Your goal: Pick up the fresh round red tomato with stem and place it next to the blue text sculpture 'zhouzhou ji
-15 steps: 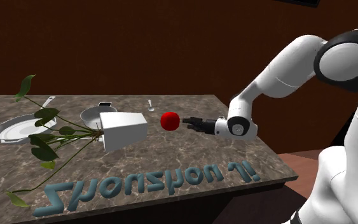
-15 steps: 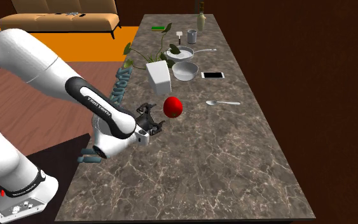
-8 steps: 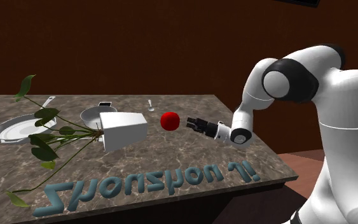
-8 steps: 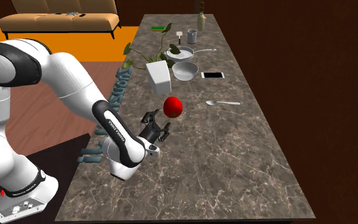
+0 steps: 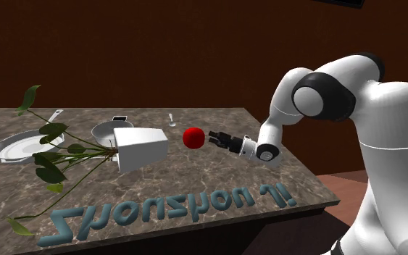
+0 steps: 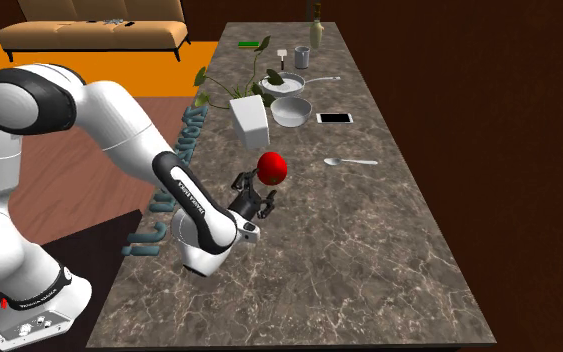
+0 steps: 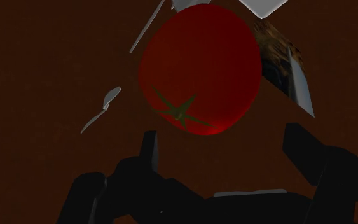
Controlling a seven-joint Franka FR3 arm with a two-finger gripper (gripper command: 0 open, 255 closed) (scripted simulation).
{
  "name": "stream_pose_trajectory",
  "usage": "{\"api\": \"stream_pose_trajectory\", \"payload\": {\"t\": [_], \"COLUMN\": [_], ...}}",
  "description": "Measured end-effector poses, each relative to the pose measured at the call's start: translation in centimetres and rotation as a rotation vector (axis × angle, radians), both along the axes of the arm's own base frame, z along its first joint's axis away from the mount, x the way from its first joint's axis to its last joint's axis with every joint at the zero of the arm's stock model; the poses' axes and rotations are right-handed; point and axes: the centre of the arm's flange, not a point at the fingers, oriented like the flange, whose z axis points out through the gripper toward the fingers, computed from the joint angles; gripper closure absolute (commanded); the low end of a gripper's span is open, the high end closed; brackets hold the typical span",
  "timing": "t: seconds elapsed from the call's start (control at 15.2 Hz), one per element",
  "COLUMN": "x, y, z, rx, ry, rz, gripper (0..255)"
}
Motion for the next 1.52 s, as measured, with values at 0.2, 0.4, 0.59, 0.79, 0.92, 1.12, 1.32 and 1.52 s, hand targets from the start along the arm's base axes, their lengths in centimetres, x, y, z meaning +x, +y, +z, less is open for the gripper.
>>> {"api": "stream_pose_trajectory", "payload": {"t": [0.2,0.4,0.59,0.79,0.92,1.12,1.32,1.52], "x": [0.0,0.2,0.0,-0.3,-0.1,-0.7,-0.6,-0.5], "y": [0.0,0.0,0.1,0.2,-0.1,0.0,0.8,1.0], "z": [-0.1,-0.1,-0.2,-0.2,-0.2,0.1,0.8,1.6], "rx": [0.000,-0.005,-0.011,-0.016,-0.008,-0.020,-0.021,-0.021], "ry": [-0.008,-0.009,-0.011,-0.011,-0.005,0.039,0.060,0.062], "rz": [-0.003,-0.008,-0.027,-0.046,-0.042,-0.025,-0.001,0.002], "gripper": [0,255,255,255,255,255,255,0]}}
